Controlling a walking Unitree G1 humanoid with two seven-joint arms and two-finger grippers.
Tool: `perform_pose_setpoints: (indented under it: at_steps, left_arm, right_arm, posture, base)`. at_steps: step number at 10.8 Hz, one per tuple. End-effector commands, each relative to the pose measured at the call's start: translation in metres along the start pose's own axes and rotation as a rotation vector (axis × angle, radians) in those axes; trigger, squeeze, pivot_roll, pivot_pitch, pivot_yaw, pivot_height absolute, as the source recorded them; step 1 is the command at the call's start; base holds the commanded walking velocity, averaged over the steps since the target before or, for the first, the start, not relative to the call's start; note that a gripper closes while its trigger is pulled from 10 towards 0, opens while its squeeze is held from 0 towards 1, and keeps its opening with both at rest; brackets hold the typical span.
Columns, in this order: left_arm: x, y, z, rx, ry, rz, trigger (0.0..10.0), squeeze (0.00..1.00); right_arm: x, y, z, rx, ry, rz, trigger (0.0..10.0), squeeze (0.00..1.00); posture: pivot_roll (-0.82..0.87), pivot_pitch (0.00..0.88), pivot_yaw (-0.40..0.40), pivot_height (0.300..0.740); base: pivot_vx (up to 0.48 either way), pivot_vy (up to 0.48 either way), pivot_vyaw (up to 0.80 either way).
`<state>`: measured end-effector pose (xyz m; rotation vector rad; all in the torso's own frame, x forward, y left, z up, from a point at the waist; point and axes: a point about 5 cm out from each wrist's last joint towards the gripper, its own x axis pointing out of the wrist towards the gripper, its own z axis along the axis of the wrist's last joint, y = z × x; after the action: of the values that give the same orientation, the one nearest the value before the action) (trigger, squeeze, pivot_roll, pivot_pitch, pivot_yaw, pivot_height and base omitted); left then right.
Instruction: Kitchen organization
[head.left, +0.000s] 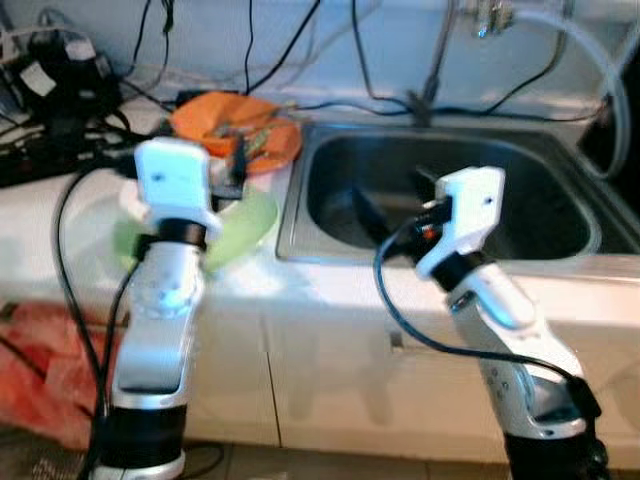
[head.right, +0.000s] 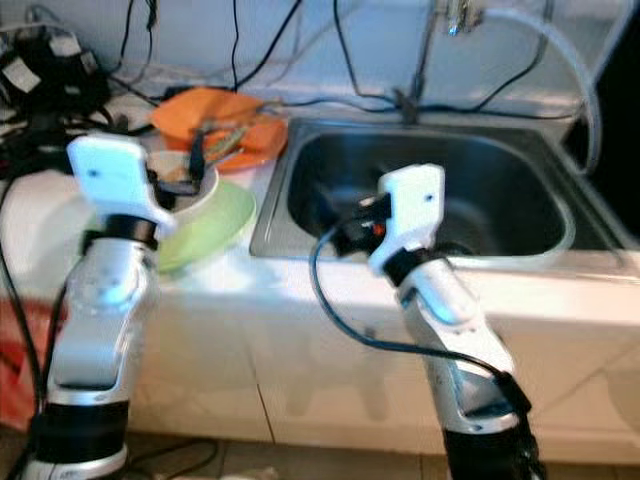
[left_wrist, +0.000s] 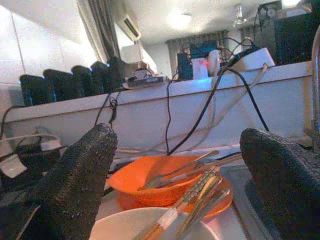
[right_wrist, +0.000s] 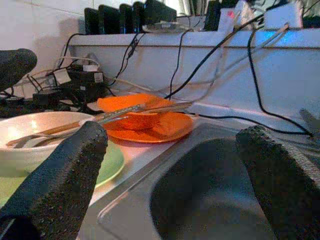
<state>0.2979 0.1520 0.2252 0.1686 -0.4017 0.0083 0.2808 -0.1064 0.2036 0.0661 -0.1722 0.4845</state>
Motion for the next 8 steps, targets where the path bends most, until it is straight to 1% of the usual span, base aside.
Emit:
perform_pose_setpoints:
  at_steps: [1, 2, 4, 8]
  left_arm:
    - [0.0001, -0.0033, 0.0021, 0.007, -0.003, -0.02, 10.0, 0.0]
    - [0.0002, -0.0046, -0.0002, 0.01, 0.017, -0.03, 10.0, 0.0]
    - [0.0009, -0.0065, 0.0009, -0.008, 0.012, -0.046, 10.0, 0.0]
    - [0.0013, -0.0058, 0.0002, -0.02, 0.023, -0.044, 10.0, 0.0]
  right_arm:
    - [-0.0021, -0.0046, 0.0005, -0.011, -0.001, -0.021, 10.0, 0.0]
    - [-0.0022, -0.0046, -0.0002, -0.01, 0.002, -0.025, 10.0, 0.0]
    - [-0.0027, -0.0045, -0.0006, -0.01, 0.004, -0.027, 10.0, 0.0]
    - [-0.0028, -0.0036, -0.0014, -0.014, 0.005, -0.028, 10.0, 0.0]
  posture:
    - [0.11, 0.004, 0.033, 0.74]
    - [0.11, 0.005, 0.034, 0.74]
    - [0.11, 0.008, 0.036, 0.74]
    - [0.11, 0.009, 0.036, 0.74]
  base:
    - [0.0, 0.0, 0.0]
    - [0.0, 0.0, 0.0]
    - [0.0, 0.0, 0.0]
    - [0.466, 0.0, 0.0]
